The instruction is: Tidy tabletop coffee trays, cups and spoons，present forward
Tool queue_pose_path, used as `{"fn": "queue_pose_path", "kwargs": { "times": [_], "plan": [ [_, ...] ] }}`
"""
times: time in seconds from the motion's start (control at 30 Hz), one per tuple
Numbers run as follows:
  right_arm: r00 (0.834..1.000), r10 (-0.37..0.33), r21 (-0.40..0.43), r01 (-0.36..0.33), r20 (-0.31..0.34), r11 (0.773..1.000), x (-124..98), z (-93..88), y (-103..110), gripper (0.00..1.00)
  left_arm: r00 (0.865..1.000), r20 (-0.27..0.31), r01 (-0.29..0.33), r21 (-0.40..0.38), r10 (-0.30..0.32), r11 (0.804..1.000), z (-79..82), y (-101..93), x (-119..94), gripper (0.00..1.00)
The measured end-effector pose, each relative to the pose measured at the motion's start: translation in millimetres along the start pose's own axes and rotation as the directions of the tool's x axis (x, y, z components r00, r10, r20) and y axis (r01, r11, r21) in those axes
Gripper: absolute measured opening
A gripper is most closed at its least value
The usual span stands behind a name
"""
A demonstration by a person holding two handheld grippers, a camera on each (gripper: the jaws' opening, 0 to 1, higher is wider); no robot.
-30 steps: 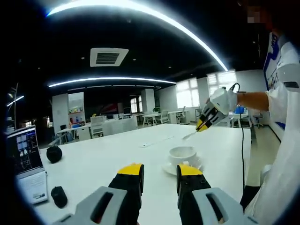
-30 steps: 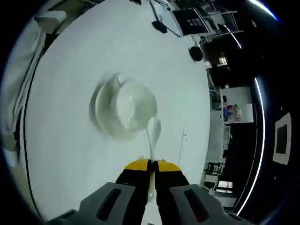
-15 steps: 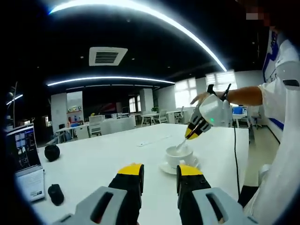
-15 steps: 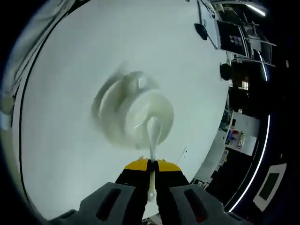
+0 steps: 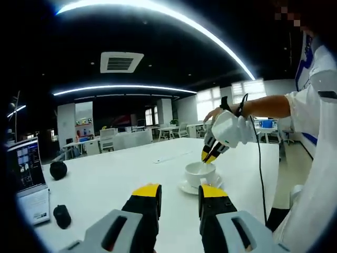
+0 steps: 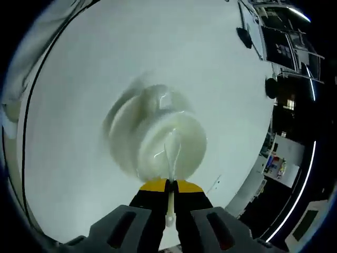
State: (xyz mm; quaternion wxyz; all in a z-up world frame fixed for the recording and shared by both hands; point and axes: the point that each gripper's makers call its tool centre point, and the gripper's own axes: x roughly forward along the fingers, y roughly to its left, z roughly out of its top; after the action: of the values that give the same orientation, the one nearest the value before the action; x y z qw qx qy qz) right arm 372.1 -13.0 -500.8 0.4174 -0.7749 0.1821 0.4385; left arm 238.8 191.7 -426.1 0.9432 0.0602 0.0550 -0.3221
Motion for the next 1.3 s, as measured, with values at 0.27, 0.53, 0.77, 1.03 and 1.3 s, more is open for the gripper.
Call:
{"fn": "queue_pose_path", "kwargs": {
  "times": [0.27,0.53,0.77,1.03,1.3],
  "plan": [
    [0.998,0.050,0.061,-0.052,0.034,0.997,12,1.3,1,0.05,1.000,-0.001,-0.018,-0.005,0.018,1.000,-1.6,4.9,-5,0.30],
    [0.994,0.087,0.071,-0.092,0.067,0.993,19,-0.7,2,0.06,0.999,0.005,-0.037,-0.012,0.037,0.999,-0.3,10.7,-10,0.30],
    [0.989,0.059,0.127,-0.076,0.134,0.989,13,5.6,-3,0.18,0.999,0.002,-0.037,-0.016,0.037,0.999,-1.5,10.7,-11,0.30],
    [0.967,-0.020,0.296,-0.058,0.254,0.953,-16,0.5,-13,0.19,0.999,0.006,-0.034,-0.026,0.034,0.999,-1.6,10.9,-8,0.30],
    [0.928,-0.141,0.468,-0.040,0.346,0.883,-49,-9.6,-20,0.21,0.999,0.018,-0.043,-0.030,0.044,0.999,2.7,13.8,-7,0.30]
  ]
}}
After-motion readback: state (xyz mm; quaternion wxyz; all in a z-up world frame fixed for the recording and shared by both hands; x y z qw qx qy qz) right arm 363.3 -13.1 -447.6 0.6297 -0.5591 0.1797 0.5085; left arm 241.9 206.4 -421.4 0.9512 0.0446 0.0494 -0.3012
